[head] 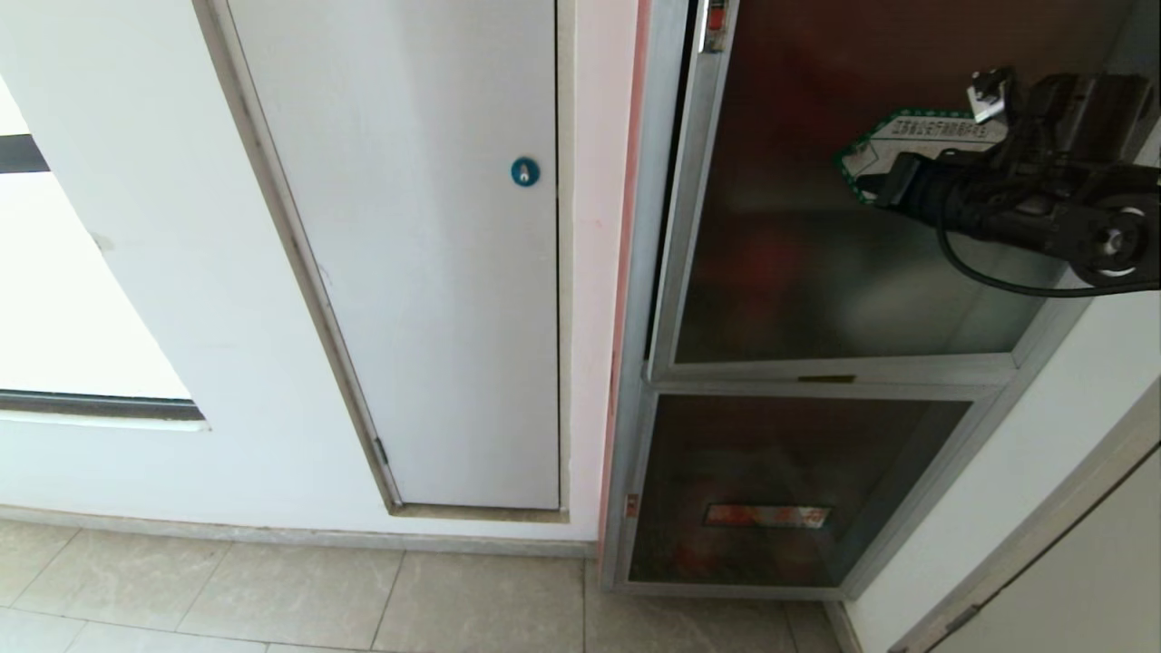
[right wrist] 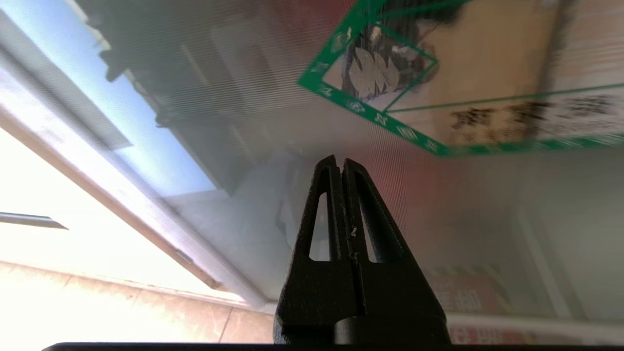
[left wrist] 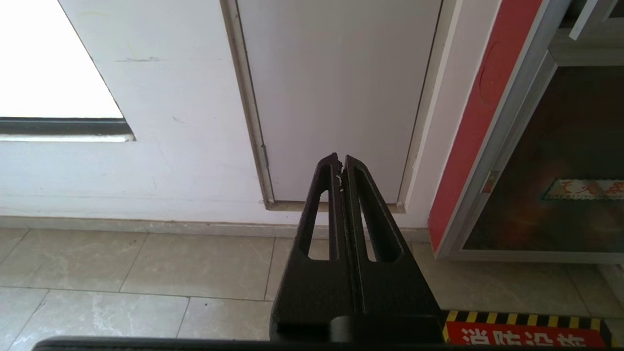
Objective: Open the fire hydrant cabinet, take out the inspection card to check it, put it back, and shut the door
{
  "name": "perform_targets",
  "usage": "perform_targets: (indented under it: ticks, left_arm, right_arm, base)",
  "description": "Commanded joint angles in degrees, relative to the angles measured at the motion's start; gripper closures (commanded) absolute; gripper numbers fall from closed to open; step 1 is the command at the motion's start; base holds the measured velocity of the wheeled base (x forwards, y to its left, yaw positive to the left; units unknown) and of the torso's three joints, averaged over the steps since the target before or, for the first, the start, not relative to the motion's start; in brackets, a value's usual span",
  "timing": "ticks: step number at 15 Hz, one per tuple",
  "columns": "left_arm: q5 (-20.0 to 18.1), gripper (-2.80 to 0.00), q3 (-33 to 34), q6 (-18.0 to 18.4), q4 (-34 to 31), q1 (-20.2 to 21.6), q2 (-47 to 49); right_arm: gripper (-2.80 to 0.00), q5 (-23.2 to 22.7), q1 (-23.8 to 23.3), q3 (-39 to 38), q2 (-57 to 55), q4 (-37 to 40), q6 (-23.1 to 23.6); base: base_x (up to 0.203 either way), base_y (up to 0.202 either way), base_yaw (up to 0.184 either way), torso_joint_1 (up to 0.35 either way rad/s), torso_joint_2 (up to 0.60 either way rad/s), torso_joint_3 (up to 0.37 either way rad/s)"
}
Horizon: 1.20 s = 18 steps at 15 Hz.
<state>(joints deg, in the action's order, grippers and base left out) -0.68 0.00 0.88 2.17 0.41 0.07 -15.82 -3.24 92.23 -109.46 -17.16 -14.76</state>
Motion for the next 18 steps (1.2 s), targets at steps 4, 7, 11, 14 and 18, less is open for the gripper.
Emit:
perform_targets:
  ticks: [4, 7, 11, 14, 18]
  left_arm:
    - [-0.02, 0.0, 0.79, 0.0, 0.03, 0.02, 0.01]
    - [-0.02, 0.0, 0.79, 0.0, 0.03, 0.02, 0.01]
    - [-0.02, 0.0, 0.79, 0.0, 0.03, 0.02, 0.01]
    - [-0.02, 0.0, 0.79, 0.0, 0.03, 0.02, 0.01]
    - [-0.02, 0.0, 0.79, 0.0, 0.03, 0.02, 0.01]
  right_arm:
    - [0.0, -0.15, -0.02, -13.87, 18.46, -0.11, -0.21]
    - [0.0, 1.84, -0.01, -24.96, 30.61, -0.31, -0.2]
    - [0.0, 4.02, -0.01, -36.6, 46.52, -0.14, 0.3]
    - [0.0, 4.27, -0.01, -43.41, 57.38, 1.95, 1.84]
    - [0.0, 4.23, -0.01, -49.01, 70.79, 6.78, 3.16]
  base:
    - [0.0, 0.0, 0.0, 0.0, 0.0, 0.0]
    - [0.0, 0.0, 0.0, 0.0, 0.0, 0.0]
    - [0.0, 0.0, 0.0, 0.0, 0.0, 0.0]
    - [0.0, 0.0, 0.0, 0.0, 0.0, 0.0]
    - [0.0, 0.0, 0.0, 0.0, 0.0, 0.0]
